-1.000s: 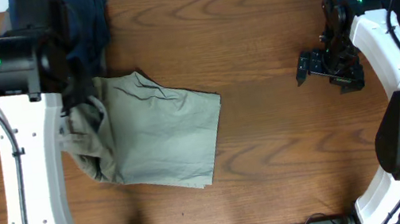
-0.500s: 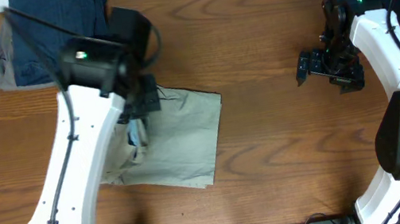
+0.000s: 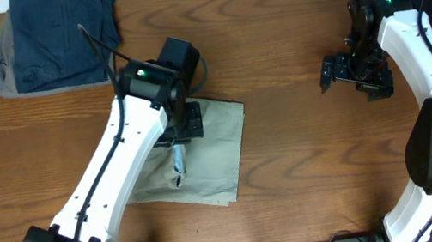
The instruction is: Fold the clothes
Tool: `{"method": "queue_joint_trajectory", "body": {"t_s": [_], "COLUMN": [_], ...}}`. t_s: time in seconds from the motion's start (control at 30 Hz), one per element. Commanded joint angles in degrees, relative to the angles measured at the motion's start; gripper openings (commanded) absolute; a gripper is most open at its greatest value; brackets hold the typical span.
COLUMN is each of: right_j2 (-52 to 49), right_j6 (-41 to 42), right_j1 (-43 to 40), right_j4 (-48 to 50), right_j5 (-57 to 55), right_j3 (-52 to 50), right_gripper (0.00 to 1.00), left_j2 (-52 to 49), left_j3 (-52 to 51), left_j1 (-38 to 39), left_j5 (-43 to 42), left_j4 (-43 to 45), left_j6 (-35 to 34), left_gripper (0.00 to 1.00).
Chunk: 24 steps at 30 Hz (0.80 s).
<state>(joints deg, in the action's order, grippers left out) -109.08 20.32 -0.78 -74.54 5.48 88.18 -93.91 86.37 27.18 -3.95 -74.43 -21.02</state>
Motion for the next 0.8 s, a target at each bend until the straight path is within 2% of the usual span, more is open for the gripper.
{"method": "queue_joint_trajectory", "body": {"t_s": [0.0,0.2,0.5,0.77], "right_j2": [0.11,0.11,0.11,0.11], "right_j6": [-0.66,-0.66,-0.68,-0.66], "right_j1": [0.04,0.04,0.04,0.04], "right_j4": [0.0,0.0,0.0,0.0], "right_j5": [-0.57,-0.57,-0.57,-0.57], "right_j3": [0.74,0.74,0.74,0.74], "right_gripper": [0.99,0.99,0.99,0.99], "left_j2": [0.46,0.46,-0.07,-0.28], "left_j3": [-0.35,-0.35,-2.38,-9.53], "left_j1": [0.24,0.24,0.28,1.66], "left_j5": [-5.05,-10.58,-13.16,-20.63], "left_j4": [1.6,3.43,4.94,12.9], "left_j6": [-0.28,-0.26,-0.31,-0.31], "left_gripper": [0.06,0.06,0.1,0.1]}}
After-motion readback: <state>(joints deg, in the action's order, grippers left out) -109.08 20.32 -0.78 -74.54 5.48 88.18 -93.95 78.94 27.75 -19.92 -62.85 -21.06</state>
